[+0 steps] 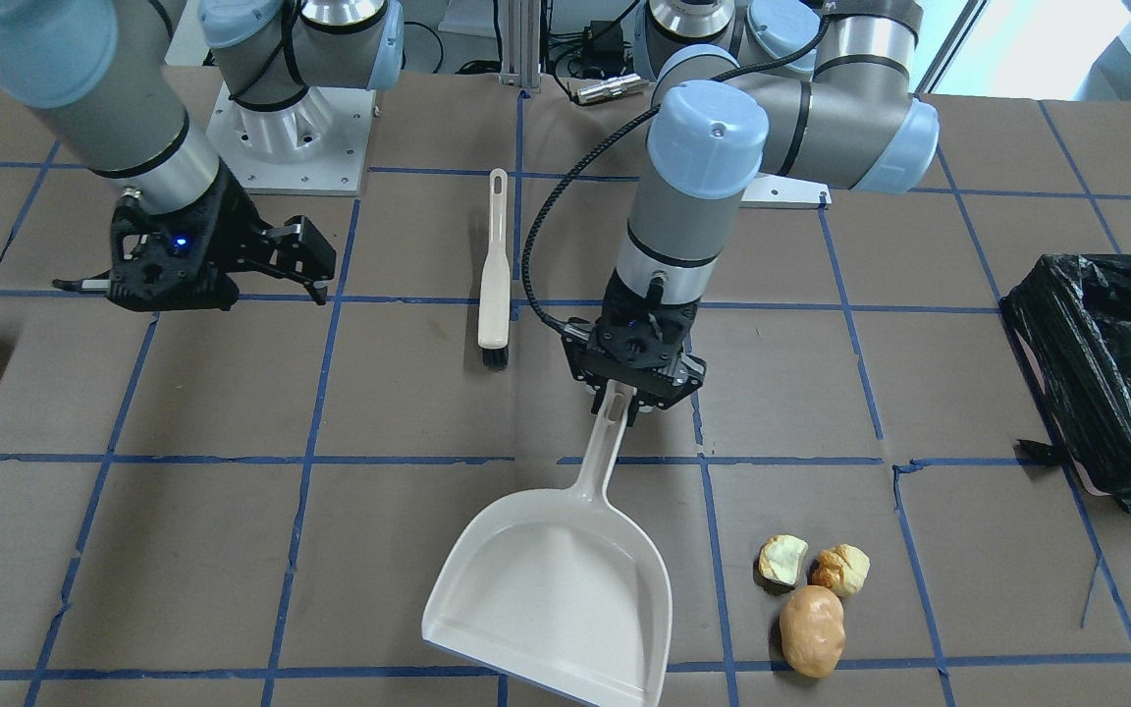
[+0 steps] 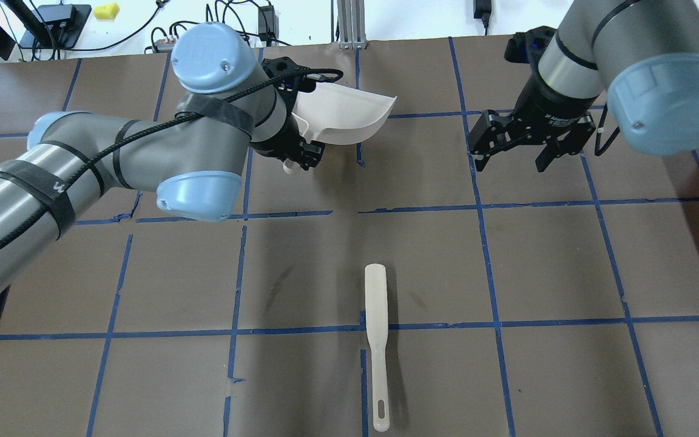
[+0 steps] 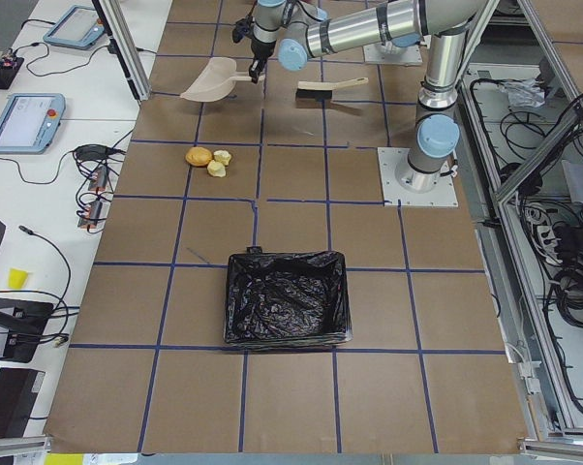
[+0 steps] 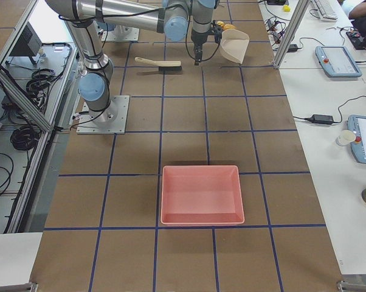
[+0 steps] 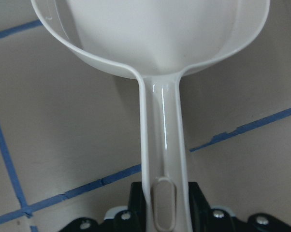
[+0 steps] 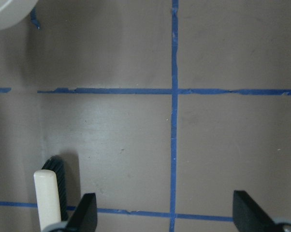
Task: Sweep and dump trash in nearest bin
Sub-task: 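Lift the dustpan with the left gripper while the right gripper moves toward the brush, then place the dustpan beside the trash while the right gripper descends on the brush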
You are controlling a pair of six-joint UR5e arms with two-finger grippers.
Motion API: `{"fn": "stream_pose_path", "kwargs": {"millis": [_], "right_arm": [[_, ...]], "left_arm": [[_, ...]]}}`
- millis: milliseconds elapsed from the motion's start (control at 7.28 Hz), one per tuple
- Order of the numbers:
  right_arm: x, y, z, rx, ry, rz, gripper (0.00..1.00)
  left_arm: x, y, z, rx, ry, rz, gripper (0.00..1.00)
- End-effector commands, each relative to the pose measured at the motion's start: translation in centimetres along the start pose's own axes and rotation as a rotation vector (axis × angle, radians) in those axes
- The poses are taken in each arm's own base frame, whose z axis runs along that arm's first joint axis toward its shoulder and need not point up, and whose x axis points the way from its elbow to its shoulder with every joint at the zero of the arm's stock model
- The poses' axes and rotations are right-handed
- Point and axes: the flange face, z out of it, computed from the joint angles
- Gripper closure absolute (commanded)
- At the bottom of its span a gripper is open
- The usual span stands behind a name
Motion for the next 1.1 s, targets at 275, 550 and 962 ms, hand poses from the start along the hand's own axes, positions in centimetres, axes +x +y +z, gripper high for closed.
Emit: {"fn": "stream_pose_path", "kwargs": {"millis": [275,550,962], "right_arm": [[-9.3,5.3,6.0,0.018,0.005,0.046,0.00],[-12.1,8.4,9.8,-0.002,0.016,0.047,0.01],[-11.9,14.0,14.3,0.016,0.007,0.078,0.01]], "left_arm": [[-16.9,4.6,-5.4,-0.082,-0.035,0.200,0.92],[-24.1,7.7,-6.4,-0.119,-0.023,0.330,0.95],[-34.5,13.3,-8.7,-0.143,-0.001,0.455,0.95]]}}
